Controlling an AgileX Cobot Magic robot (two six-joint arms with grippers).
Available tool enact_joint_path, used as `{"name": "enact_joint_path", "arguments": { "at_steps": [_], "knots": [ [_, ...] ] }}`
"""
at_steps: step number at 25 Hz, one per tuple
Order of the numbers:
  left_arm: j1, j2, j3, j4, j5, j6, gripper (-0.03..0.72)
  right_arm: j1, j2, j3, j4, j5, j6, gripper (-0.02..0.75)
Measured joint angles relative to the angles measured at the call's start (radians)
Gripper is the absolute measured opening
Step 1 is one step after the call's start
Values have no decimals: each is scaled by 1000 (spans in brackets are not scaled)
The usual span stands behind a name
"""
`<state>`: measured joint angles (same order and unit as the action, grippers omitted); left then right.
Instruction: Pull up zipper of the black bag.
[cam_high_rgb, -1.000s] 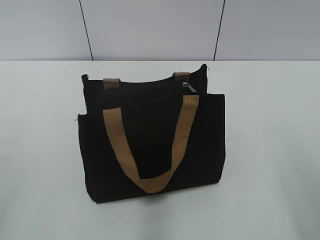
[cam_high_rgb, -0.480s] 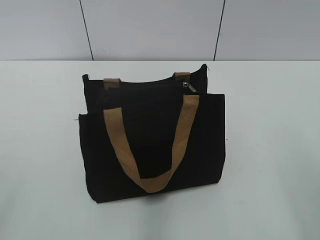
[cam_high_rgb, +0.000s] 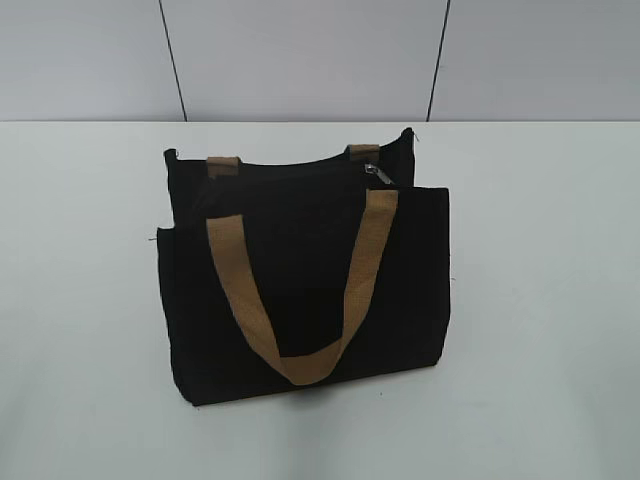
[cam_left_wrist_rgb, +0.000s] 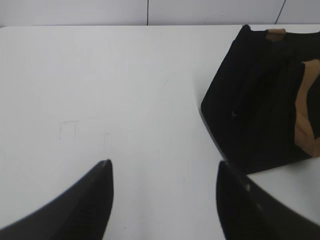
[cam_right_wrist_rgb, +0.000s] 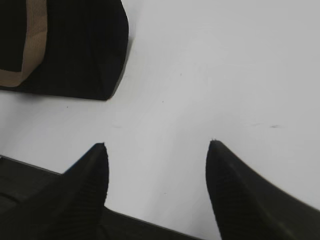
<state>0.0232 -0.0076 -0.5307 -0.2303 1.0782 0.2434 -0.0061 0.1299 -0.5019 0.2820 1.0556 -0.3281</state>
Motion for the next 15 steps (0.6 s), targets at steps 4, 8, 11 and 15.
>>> {"name": "enact_joint_path", "arguments": {
  "at_steps": [4,8,11,15],
  "knots": [
    [0,0,0,0,0,0,487,0,-115,0,-43,16,30,477],
    [0,-2,0,-1,-1,-5,487,0,-137,14,-122,34,114,477],
    [0,-2,0,1,-1,-20,487,0,-137,15,-144,38,133,477],
    [0,-2,0,11,-3,-51,487,0,-137,15,-155,38,144,477]
  ]
}}
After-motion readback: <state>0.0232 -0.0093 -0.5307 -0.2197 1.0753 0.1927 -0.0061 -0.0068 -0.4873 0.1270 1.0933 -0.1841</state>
